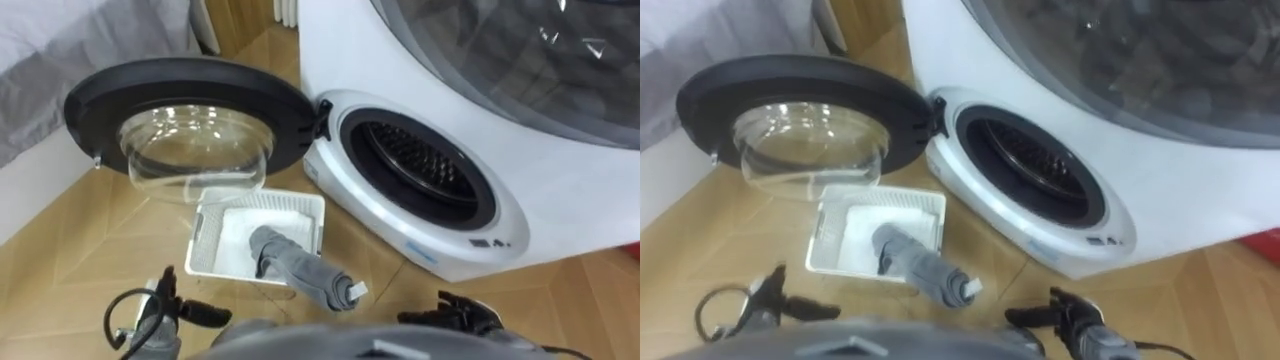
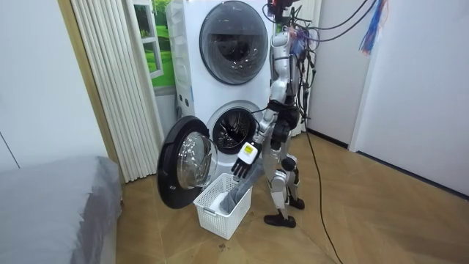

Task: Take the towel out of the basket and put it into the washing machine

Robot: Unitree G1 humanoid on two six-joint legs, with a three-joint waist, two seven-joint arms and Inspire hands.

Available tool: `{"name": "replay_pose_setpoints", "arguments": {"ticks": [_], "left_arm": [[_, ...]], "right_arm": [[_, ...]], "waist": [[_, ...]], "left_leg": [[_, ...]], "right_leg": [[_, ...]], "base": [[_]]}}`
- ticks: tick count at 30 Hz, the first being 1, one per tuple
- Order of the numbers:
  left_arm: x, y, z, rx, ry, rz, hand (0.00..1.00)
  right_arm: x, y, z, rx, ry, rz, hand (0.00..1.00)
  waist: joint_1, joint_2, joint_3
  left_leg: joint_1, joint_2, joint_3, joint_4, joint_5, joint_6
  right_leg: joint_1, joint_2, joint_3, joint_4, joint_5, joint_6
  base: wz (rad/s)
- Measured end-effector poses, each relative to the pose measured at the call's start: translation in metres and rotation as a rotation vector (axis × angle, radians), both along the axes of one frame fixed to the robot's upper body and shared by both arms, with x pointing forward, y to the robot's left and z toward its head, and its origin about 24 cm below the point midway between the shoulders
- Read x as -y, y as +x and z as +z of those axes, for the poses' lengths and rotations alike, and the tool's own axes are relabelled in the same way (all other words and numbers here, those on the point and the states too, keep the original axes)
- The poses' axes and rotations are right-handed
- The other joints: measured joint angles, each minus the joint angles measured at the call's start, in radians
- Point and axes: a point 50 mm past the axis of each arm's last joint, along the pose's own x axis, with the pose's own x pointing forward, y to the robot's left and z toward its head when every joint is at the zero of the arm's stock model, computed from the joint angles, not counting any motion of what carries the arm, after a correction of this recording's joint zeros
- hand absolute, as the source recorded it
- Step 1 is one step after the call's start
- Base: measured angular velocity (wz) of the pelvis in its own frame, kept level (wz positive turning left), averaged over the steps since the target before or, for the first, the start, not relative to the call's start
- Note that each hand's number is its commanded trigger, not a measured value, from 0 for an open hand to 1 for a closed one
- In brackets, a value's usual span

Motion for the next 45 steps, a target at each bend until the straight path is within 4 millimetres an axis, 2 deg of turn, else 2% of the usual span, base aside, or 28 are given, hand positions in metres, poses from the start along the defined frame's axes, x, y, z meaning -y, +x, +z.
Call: {"name": "replay_pose_setpoints", "arguments": {"ticks": [3,5,8,11,13,16,17,19,22,26,28,31,33,35,37,39,45], "left_arm": [[0.005,0.020,0.005,0.061,0.002,-0.043,0.00],[0.008,0.028,0.007,0.084,0.007,-0.072,0.00],[0.018,0.042,0.010,0.110,0.022,-0.178,0.00],[0.027,0.061,0.014,0.129,0.043,-0.273,0.00],[0.032,0.079,0.020,0.155,0.062,-0.327,0.00],[0.042,0.096,0.025,0.172,0.081,-0.397,0.00],[0.044,0.099,0.026,0.177,0.086,-0.411,0.00],[0.049,0.109,0.031,0.200,0.119,-0.475,0.00],[0.053,0.120,0.038,0.233,0.163,-0.537,0.00],[0.056,0.133,0.045,0.274,0.187,-0.562,0.00],[0.058,0.144,0.053,0.305,0.205,-0.584,0.00],[0.061,0.156,0.061,0.336,0.243,-0.639,0.00],[0.064,0.164,0.067,0.361,0.255,-0.665,0.00],[0.064,0.169,0.071,0.368,0.285,-0.704,0.00],[0.064,0.175,0.076,0.378,0.326,-0.752,0.00],[0.065,0.177,0.078,0.385,0.355,-0.789,0.00],[0.074,0.181,0.082,0.408,0.452,-0.929,0.00]], "right_arm": [[-0.003,0.009,0.001,0.012,-0.004,0.053,0.00],[-0.004,0.016,0.002,0.024,-0.008,0.078,0.00],[-0.005,0.026,0.004,0.035,-0.018,0.108,0.00],[-0.007,0.045,0.008,0.064,-0.031,0.166,0.00],[-0.009,0.061,0.012,0.097,-0.041,0.199,0.00],[-0.011,0.074,0.016,0.129,-0.048,0.210,0.00],[-0.012,0.077,0.017,0.136,-0.052,0.216,0.00],[-0.016,0.090,0.021,0.172,-0.071,0.233,0.00],[-0.022,0.101,0.025,0.203,-0.082,0.246,0.00],[-0.029,0.107,0.028,0.243,-0.085,0.288,0.00],[-0.034,0.114,0.030,0.274,-0.082,0.302,0.00],[-0.039,0.121,0.034,0.307,-0.072,0.312,0.00],[-0.042,0.126,0.036,0.330,-0.060,0.308,0.00],[-0.048,0.130,0.039,0.357,-0.045,0.306,0.00],[-0.052,0.138,0.044,0.400,-0.030,0.315,0.00],[-0.055,0.141,0.047,0.423,-0.015,0.307,0.00],[-0.064,0.150,0.053,0.473,0.095,0.217,0.00]], "waist": [[0.002,0.009,0.0038],[0.000,0.008,0.0047],[-0.005,0.008,0.0110],[-0.024,0.007,0.0197],[-0.029,0.003,0.0342],[-0.036,-0.004,0.0445],[-0.036,-0.004,0.0458],[-0.041,-0.005,0.0565],[-0.053,-0.007,0.0642],[-0.067,-0.013,0.0709],[-0.085,-0.013,0.0759],[-0.094,-0.013,0.0837],[-0.097,-0.012,0.0864],[-0.110,-0.011,0.0874],[-0.115,-0.009,0.0895],[-0.118,-0.007,0.0907],[-0.159,-0.008,0.0906]], "left_leg": [[-0.041,0.006,0.010,0.007,0.003,0.000],[-0.059,0.007,0.012,0.008,0.004,0.000],[-0.092,0.009,0.012,0.015,0.008,0.001],[-0.153,0.010,0.009,0.027,0.017,0.005],[-0.192,0.009,0.008,0.030,0.024,0.007],[-0.249,0.009,0.006,0.053,0.026,0.008],[-0.264,0.011,0.006,0.059,0.026,0.008],[-0.311,0.012,-0.001,0.083,0.026,0.008],[-0.371,0.012,-0.015,0.114,0.026,0.008],[-0.446,0.010,-0.014,0.168,0.025,0.008],[-0.522,0.018,-0.014,0.226,0.025,0.008],[-0.596,0.032,-0.007,0.280,0.024,0.009],[-0.638,0.040,-0.004,0.312,0.018,0.009],[-0.687,0.041,-0.005,0.356,0.001,0.009],[-0.762,0.047,-0.007,0.435,-0.035,0.014],[-0.811,0.051,-0.009,0.488,-0.048,0.012],[-0.927,0.063,-0.012,0.591,-0.050,0.007]], "right_leg": [[-0.049,0.001,0.000,0.016,0.001,-0.002],[-0.070,0.001,0.003,0.020,0.001,-0.002],[-0.110,0.000,0.002,0.040,0.001,-0.002],[-0.180,-0.004,0.000,0.070,0.001,-0.003],[-0.231,-0.008,0.000,0.102,-0.001,-0.005],[-0.300,-0.014,0.001,0.147,-0.006,-0.013],[-0.317,-0.015,0.001,0.161,-0.006,-0.013],[-0.387,-0.017,0.013,0.223,-0.011,-0.021],[-0.482,-0.021,0.039,0.307,-0.016,-0.028],[-0.545,-0.028,0.053,0.347,-0.026,-0.035],[-0.596,-0.027,0.055,0.356,-0.027,-0.035],[-0.650,-0.018,0.062,0.368,-0.027,-0.035],[-0.689,-0.013,0.069,0.391,-0.030,-0.039],[-0.743,-0.016,0.072,0.451,-0.054,-0.043],[-0.825,-0.016,0.080,0.542,-0.091,-0.051],[-0.879,-0.017,0.086,0.600,-0.106,-0.056],[-1.001,-0.025,0.095,0.720,-0.127,-0.073]], "base": [[-0.09],[-0.07],[0.00],[0.00],[-0.02],[-0.05],[-0.16],[-0.12],[-0.06],[-0.06],[0.00],[-0.02],[-0.08],[0.02],[-0.02],[-0.03],[0.02]]}}
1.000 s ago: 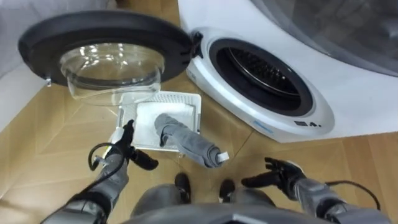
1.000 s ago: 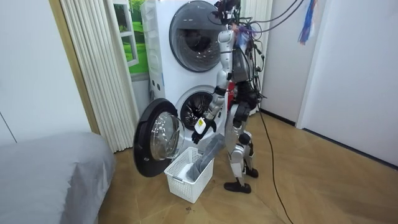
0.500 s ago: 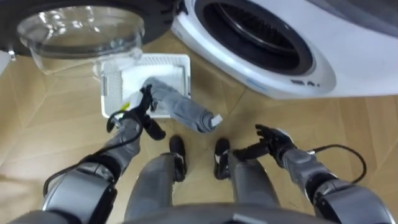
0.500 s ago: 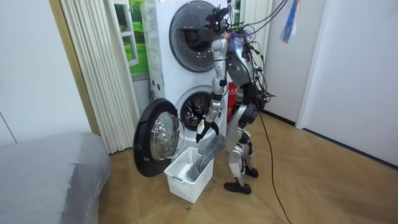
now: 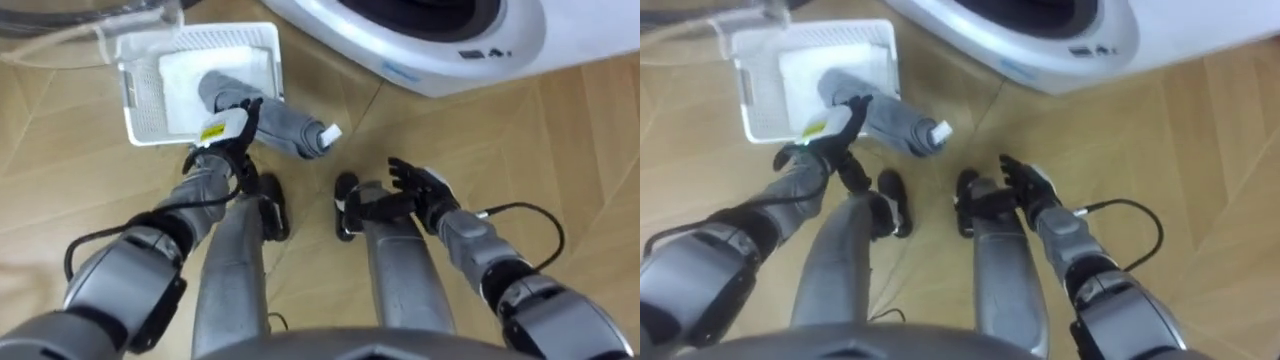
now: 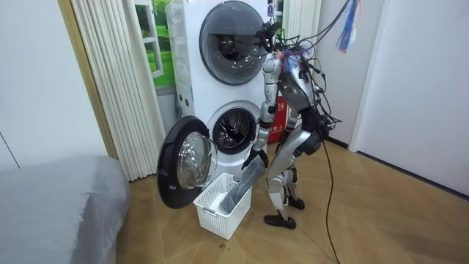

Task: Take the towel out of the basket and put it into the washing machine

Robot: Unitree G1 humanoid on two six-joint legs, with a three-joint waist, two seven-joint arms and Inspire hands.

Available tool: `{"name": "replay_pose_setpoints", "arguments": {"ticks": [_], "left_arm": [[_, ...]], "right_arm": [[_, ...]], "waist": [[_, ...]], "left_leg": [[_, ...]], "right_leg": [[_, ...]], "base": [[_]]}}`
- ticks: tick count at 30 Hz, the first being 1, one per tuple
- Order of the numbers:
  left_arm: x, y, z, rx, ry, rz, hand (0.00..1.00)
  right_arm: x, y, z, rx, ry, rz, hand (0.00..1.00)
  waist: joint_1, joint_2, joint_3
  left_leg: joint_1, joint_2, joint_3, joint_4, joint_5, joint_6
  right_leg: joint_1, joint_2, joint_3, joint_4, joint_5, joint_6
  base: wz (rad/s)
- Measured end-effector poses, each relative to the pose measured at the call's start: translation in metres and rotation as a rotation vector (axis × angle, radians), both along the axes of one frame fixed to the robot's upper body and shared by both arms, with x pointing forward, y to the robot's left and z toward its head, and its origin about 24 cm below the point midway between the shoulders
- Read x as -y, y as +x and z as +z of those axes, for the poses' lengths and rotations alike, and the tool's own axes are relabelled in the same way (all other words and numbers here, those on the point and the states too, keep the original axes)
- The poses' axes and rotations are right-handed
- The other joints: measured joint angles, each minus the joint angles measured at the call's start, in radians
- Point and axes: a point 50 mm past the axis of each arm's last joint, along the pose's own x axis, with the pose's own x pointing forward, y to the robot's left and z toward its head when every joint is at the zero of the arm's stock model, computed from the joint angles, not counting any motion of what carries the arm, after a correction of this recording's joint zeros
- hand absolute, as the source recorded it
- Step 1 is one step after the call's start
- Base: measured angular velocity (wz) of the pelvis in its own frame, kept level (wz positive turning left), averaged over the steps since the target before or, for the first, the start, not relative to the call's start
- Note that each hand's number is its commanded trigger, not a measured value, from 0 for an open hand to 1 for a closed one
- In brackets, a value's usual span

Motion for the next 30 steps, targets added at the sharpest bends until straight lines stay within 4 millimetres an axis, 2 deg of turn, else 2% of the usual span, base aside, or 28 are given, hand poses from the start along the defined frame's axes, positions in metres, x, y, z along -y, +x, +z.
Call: {"name": "replay_pose_setpoints", "arguments": {"ticks": [3,7,12,13,22,30], "left_arm": [[0.003,0.003,0.004,0.037,0.038,-0.046,0.00],[-0.005,0.010,0.011,0.081,0.086,-0.061,0.00],[-0.003,0.020,0.022,0.131,0.166,-0.147,0.00],[-0.003,0.022,0.023,0.141,0.176,-0.157,0.00],[0.000,0.029,0.031,0.202,0.239,-0.203,0.00],[0.000,0.031,0.034,0.232,0.247,-0.210,0.00]], "right_arm": [[-0.002,0.003,0.003,0.017,0.071,-0.049,0.00],[-0.010,0.008,0.008,0.044,0.163,-0.059,0.00],[-0.011,0.011,0.012,0.066,0.220,-0.073,0.00],[-0.012,0.012,0.013,0.072,0.233,-0.070,0.00],[-0.011,0.020,0.021,0.123,0.256,-0.057,0.00],[-0.010,0.023,0.024,0.138,0.285,-0.072,0.00]], "waist": [[-0.024,-0.003,-0.0009],[-0.064,-0.009,-0.0038],[-0.084,-0.009,-0.0042],[-0.086,-0.010,-0.0044],[-0.089,-0.007,-0.0036],[-0.088,-0.006,-0.0029]], "left_leg": [[-0.052,0.003,0.004,0.049,-0.006,-0.003],[-0.126,0.017,0.000,0.123,-0.024,-0.008],[-0.184,0.025,-0.011,0.200,-0.048,-0.012],[-0.197,0.034,-0.011,0.220,-0.055,-0.012],[-0.288,0.039,-0.026,0.326,-0.092,-0.019],[-0.310,0.034,-0.024,0.347,-0.100,-0.022]], "right_leg": [[-0.060,-0.006,0.004,0.059,-0.009,-0.010],[-0.129,0.001,-0.004,0.122,-0.022,-0.027],[-0.180,-0.003,-0.015,0.194,-0.047,-0.039],[-0.192,-0.003,-0.016,0.211,-0.053,-0.043],[-0.274,0.005,-0.016,0.309,-0.085,-0.044],[-0.300,-0.006,-0.016,0.342,-0.102,-0.050]], "base": [[0.00],[-0.06],[0.02],[0.00],[-0.01],[0.03]]}}
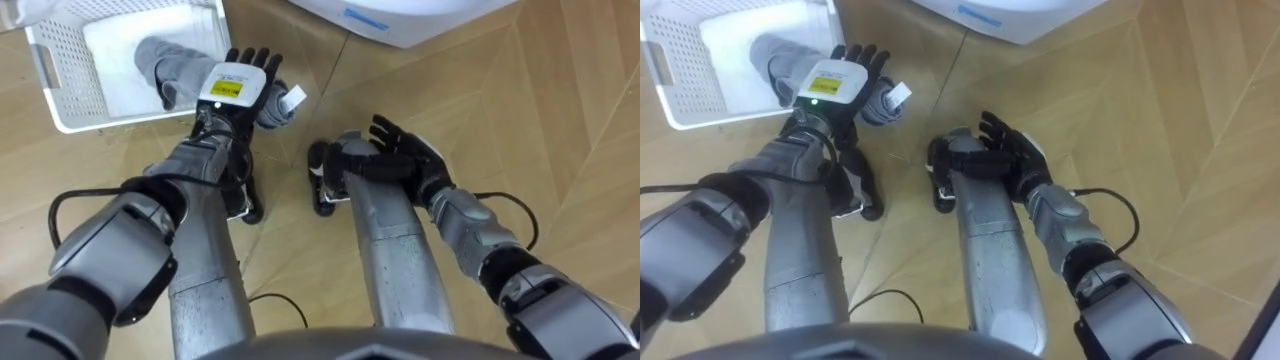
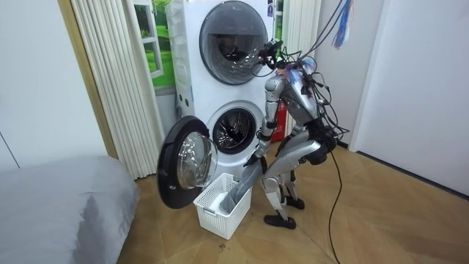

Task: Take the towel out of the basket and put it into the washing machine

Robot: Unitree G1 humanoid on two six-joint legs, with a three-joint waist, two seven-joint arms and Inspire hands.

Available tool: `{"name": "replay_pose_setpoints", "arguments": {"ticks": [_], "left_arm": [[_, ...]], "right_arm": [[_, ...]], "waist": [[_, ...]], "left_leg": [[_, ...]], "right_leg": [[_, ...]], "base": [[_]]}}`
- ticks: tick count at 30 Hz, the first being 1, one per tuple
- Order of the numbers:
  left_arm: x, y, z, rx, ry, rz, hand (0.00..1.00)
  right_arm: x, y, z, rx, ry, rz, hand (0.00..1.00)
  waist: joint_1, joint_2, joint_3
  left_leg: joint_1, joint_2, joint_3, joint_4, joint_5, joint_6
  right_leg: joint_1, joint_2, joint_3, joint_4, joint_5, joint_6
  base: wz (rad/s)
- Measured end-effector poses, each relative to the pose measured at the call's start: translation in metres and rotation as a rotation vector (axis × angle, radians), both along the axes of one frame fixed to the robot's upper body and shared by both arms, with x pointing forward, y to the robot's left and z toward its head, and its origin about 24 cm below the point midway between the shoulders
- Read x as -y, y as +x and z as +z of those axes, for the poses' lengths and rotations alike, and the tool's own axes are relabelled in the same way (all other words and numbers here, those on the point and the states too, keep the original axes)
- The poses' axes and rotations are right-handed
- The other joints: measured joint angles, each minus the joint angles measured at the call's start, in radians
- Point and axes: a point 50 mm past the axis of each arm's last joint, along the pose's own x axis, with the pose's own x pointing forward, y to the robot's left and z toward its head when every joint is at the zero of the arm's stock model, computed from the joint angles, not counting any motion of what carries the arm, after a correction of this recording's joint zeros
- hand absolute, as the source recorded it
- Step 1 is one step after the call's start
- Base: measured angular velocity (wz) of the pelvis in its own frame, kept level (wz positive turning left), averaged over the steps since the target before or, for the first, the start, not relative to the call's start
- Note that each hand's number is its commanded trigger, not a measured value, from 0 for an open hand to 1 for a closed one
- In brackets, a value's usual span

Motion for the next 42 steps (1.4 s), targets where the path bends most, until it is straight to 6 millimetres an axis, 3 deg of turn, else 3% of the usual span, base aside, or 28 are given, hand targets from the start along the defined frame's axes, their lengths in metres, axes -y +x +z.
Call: {"name": "replay_pose_setpoints", "arguments": {"ticks": [5,7,8,9,10,11,12,24,30,35,38,42], "left_arm": [[-0.002,0.003,0.004,0.013,0.015,-0.003,0.00],[-0.003,0.005,0.005,0.018,0.017,-0.002,0.10],[-0.003,0.005,0.005,0.018,0.018,-0.002,0.29],[-0.004,0.005,0.006,0.020,0.019,-0.002,0.63],[-0.005,0.005,0.005,0.017,0.022,0.002,0.82],[-0.006,0.005,0.005,0.014,0.024,0.004,0.95],[-0.006,0.005,0.005,0.013,0.025,0.005,1.00],[-0.023,0.013,0.016,0.061,0.053,0.039,1.00],[-0.029,0.016,0.022,0.109,0.045,0.057,1.00],[-0.030,0.015,0.022,0.127,0.037,0.058,1.00],[-0.028,0.014,0.021,0.127,0.019,0.067,1.00],[-0.026,-0.001,0.004,0.097,-0.009,0.065,1.00]], "right_arm": [[-0.002,0.002,0.003,0.014,0.018,0.010,0.00],[-0.003,0.004,0.005,0.027,0.025,0.020,0.00],[-0.003,0.004,0.006,0.030,0.027,0.024,0.00],[-0.003,0.005,0.007,0.037,0.031,0.031,0.00],[-0.005,0.006,0.009,0.044,0.034,0.039,0.00],[-0.006,0.006,0.009,0.046,0.033,0.045,0.00],[-0.006,0.007,0.010,0.048,0.034,0.051,0.00],[-0.010,0.013,0.015,0.066,0.041,0.081,0.00],[-0.010,0.016,0.016,0.071,0.044,0.093,0.00],[-0.009,0.016,0.015,0.065,0.039,0.092,0.00],[-0.008,0.014,0.013,0.056,0.027,0.093,0.00],[-0.006,0.006,0.006,0.027,-0.016,0.098,0.00]], "waist": [[-0.003,0.000,0.0001],[-0.004,0.000,0.0001],[-0.004,0.000,0.0000],[-0.005,0.000,0.0001],[-0.005,0.000,0.0001],[-0.006,0.000,0.0001],[-0.010,0.000,0.0000],[-0.043,-0.014,0.0032],[-0.047,-0.026,0.0085],[-0.044,-0.030,0.0070],[-0.034,-0.029,0.0070],[-0.019,-0.029,0.0073]], "left_leg": [[-0.018,0.001,-0.005,0.002,-0.004,-0.006],[-0.034,0.006,-0.005,0.008,-0.006,-0.004],[-0.039,0.007,-0.005,0.010,-0.007,-0.003],[-0.047,0.009,-0.005,0.013,-0.009,-0.002],[-0.054,0.016,-0.005,0.021,-0.015,-0.002],[-0.056,0.016,-0.005,0.024,-0.017,-0.003],[-0.061,0.017,-0.005,0.028,-0.020,-0.003],[-0.102,0.016,-0.022,0.065,-0.039,-0.006],[-0.111,0.017,-0.027,0.083,-0.054,-0.003],[-0.110,0.017,-0.027,0.084,-0.056,-0.001],[-0.094,0.020,-0.029,0.082,-0.057,-0.003],[-0.015,0.020,-0.028,0.052,-0.059,-0.006]], "right_leg": [[-0.017,0.001,-0.004,0.002,-0.005,-0.005],[-0.034,0.006,-0.003,0.003,-0.005,-0.006],[-0.038,0.008,-0.003,0.003,-0.005,-0.006],[-0.046,0.011,-0.002,0.004,-0.005,-0.006],[-0.050,0.016,-0.003,0.005,-0.006,-0.006],[-0.051,0.016,-0.004,0.006,-0.007,-0.008],[-0.055,0.017,-0.005,0.009,-0.009,-0.007],[-0.082,0.012,-0.021,0.038,-0.032,-0.013],[-0.090,0.012,-0.020,0.052,-0.042,-0.010],[-0.088,0.013,-0.020,0.049,-0.043,-0.008],[-0.069,0.017,-0.024,0.042,-0.043,-0.009],[0.013,0.018,-0.028,0.007,-0.043,-0.008]], "base": [[0.00],[-0.06],[-0.10],[-0.13],[-0.12],[-0.09],[0.00],[0.01],[0.00],[0.00],[0.00],[0.00]]}}
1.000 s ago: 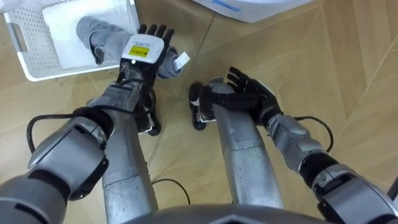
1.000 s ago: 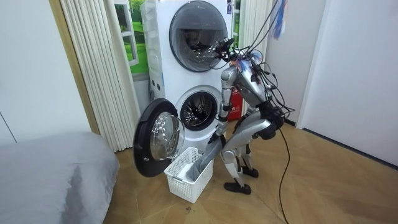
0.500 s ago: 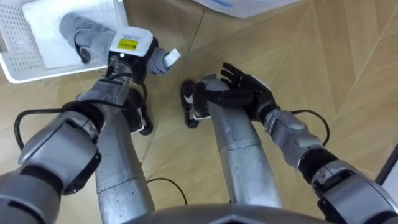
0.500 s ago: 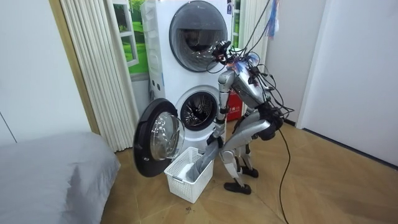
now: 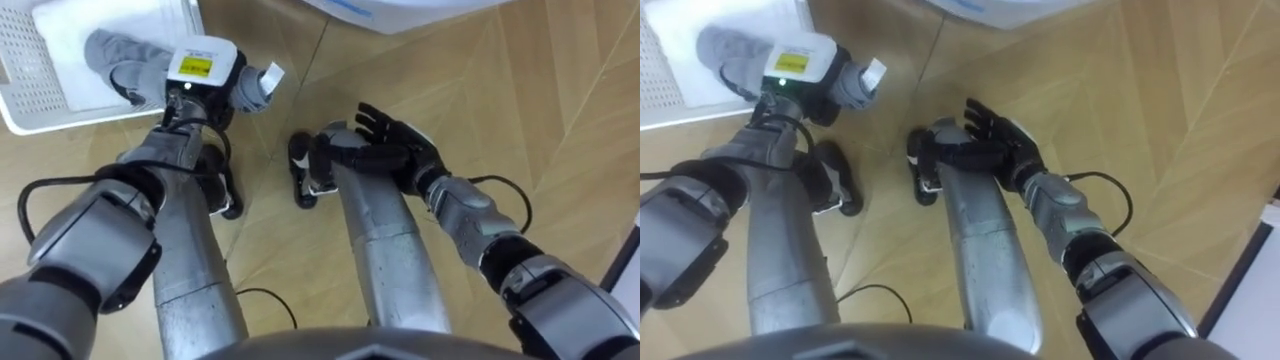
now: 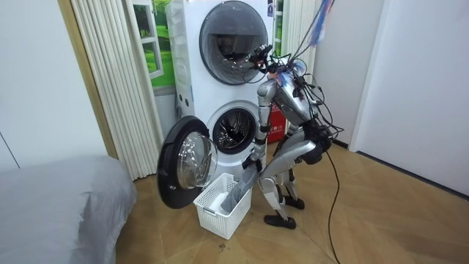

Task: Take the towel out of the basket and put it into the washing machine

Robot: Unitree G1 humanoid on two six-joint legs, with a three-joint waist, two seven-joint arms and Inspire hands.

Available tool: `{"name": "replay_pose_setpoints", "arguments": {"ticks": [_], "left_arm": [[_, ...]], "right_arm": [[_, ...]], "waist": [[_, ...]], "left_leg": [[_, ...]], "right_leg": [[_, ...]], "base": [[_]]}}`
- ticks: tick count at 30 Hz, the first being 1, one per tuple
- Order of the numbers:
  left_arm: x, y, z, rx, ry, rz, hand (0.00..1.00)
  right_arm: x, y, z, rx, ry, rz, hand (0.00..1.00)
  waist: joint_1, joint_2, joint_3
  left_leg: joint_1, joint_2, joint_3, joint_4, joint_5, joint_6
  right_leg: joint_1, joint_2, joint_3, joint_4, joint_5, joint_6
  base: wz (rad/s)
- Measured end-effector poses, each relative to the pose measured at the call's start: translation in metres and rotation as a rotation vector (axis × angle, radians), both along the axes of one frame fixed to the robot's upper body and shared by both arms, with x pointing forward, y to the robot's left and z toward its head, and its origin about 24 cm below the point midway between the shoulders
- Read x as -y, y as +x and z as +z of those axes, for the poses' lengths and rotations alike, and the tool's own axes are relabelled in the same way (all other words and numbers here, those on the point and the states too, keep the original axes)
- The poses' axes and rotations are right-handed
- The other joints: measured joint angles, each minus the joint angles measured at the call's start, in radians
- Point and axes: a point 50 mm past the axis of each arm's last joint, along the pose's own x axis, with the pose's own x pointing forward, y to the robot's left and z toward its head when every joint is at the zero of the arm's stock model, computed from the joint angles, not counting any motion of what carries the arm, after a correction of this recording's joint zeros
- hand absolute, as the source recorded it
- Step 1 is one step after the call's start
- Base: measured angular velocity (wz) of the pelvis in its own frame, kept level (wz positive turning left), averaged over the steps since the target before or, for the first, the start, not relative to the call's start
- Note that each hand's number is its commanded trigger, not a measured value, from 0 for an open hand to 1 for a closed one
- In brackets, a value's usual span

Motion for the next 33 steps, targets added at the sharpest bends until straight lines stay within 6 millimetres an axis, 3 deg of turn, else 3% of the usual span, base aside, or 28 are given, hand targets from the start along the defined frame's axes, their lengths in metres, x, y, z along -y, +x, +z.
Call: {"name": "replay_pose_setpoints", "arguments": {"ticks": [5,7,11,13,16,20,26,33], "left_arm": [[0.002,-0.019,-0.019,-0.065,-0.037,0.002,1.00],[0.004,-0.025,-0.024,-0.080,-0.078,0.013,1.00],[0.005,-0.033,-0.031,-0.099,-0.136,0.041,1.00],[0.005,-0.034,-0.031,-0.100,-0.180,0.073,1.00],[0.001,-0.033,-0.030,-0.081,-0.269,0.153,1.00],[0.000,-0.035,-0.029,-0.065,-0.374,0.208,1.00],[0.019,-0.044,-0.033,-0.112,-0.610,0.260,1.00],[0.042,-0.068,-0.053,-0.397,-0.952,0.336,1.00]], "right_arm": [[0.004,-0.016,-0.016,-0.069,-0.068,-0.008,0.00],[0.010,-0.025,-0.023,-0.097,-0.119,-0.005,0.00],[0.019,-0.038,-0.032,-0.136,-0.204,0.014,0.00],[0.026,-0.042,-0.036,-0.155,-0.257,0.024,0.00],[0.031,-0.048,-0.039,-0.170,-0.320,0.050,0.00],[0.035,-0.053,-0.042,-0.180,-0.350,0.067,0.00],[0.035,-0.055,-0.043,-0.183,-0.392,0.127,0.00],[0.033,-0.054,-0.043,-0.178,-0.381,0.152,0.00]], "waist": [[0.023,0.003,-0.0008],[0.050,0.009,-0.0019],[0.073,0.038,-0.0023],[0.084,0.057,-0.0042],[0.104,0.064,-0.0070],[0.108,0.079,-0.0124],[0.159,0.087,-0.0151],[0.188,0.095,-0.0242]], "left_leg": [[0.140,-0.004,0.020,-0.092,0.010,-0.001],[0.220,-0.002,0.022,-0.156,0.020,-0.005],[0.349,-0.004,0.028,-0.259,0.034,-0.004],[0.427,-0.009,0.045,-0.316,0.041,0.000],[0.505,-0.024,0.055,-0.364,0.045,-0.003],[0.567,-0.036,0.053,-0.407,0.051,-0.003],[0.655,-0.038,0.052,-0.475,0.063,-0.005],[0.691,-0.046,0.051,-0.519,0.083,-0.003]], "right_leg": [[0.129,0.000,0.009,-0.084,0.010,0.009],[0.213,0.009,0.007,-0.158,0.026,0.013],[0.345,0.014,0.007,-0.269,0.046,0.026],[0.416,0.008,0.011,-0.320,0.051,0.035],[0.484,-0.021,-0.020,-0.349,0.052,0.036],[0.548,-0.034,-0.040,-0.385,0.053,0.037],[0.642,-0.020,-0.041,-0.474,0.072,0.049],[0.676,-0.024,-0.055,-0.516,0.092,0.051]], "base": [[0.01],[0.00],[0.00],[0.00],[0.00],[0.11],[-0.03],[0.03]]}}
